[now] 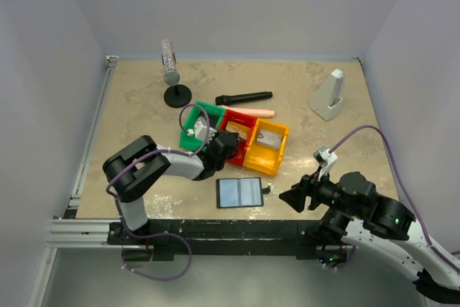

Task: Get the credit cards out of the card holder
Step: Place the credit card in the storage box.

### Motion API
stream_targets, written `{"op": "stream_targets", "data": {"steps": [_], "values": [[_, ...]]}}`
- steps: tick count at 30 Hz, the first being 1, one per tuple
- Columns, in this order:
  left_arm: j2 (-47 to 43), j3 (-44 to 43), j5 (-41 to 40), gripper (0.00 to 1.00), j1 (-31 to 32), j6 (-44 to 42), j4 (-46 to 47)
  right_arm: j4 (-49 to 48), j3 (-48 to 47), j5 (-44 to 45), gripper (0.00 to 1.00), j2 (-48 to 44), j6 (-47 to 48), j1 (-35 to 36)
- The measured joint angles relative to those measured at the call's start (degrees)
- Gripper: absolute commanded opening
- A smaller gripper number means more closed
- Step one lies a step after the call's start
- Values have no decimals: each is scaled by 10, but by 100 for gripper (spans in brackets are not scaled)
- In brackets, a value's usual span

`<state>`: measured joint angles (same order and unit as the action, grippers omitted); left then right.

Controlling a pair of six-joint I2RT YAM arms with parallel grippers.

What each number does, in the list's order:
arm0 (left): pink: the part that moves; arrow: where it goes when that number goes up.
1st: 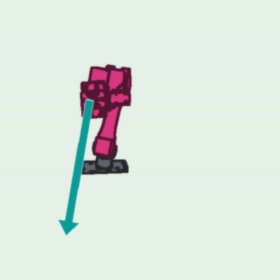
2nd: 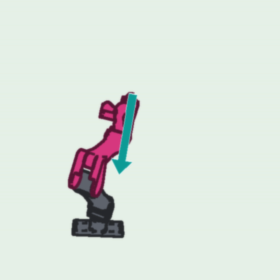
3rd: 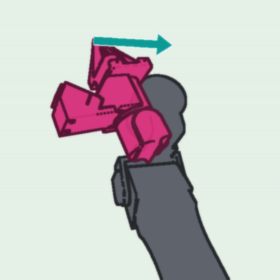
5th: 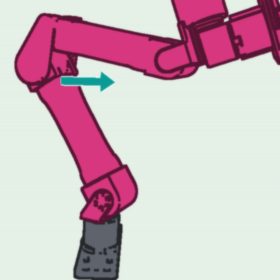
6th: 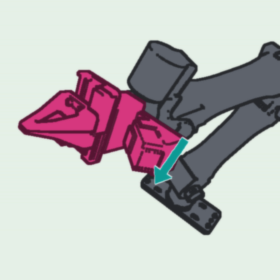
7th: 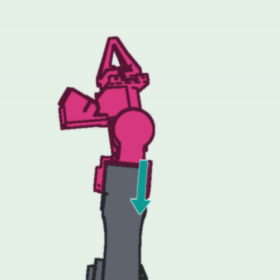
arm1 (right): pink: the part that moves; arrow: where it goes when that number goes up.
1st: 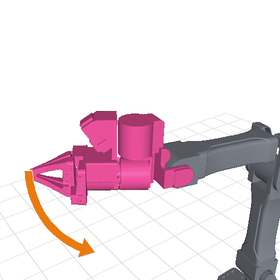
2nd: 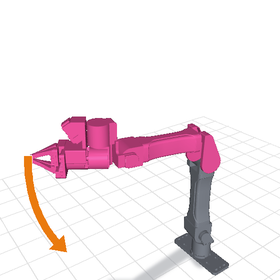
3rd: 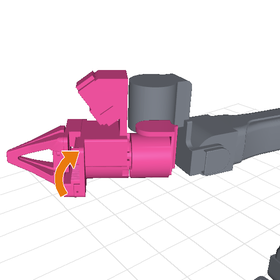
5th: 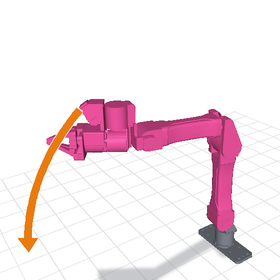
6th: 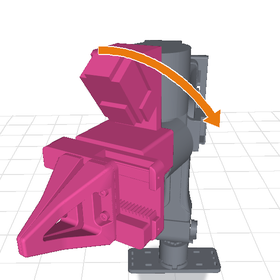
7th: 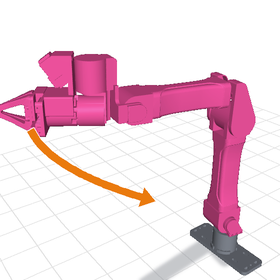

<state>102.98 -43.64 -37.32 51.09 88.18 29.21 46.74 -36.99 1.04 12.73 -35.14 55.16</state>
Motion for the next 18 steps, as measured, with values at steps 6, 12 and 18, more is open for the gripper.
{"op": "stream_targets", "data": {"steps": [6, 12, 18], "values": [[3, -2, 15, 5, -8, 8, 1, 0, 0, 0, 68, 4, 0, 0], [3, -3, 28, 9, -12, 7, 7, 0, 0, 0, 68, 4, 0, 0], [3, -9, 43, 17, -14, 6, 0, 0, 0, 0, 68, 4, 0, 0]]}}
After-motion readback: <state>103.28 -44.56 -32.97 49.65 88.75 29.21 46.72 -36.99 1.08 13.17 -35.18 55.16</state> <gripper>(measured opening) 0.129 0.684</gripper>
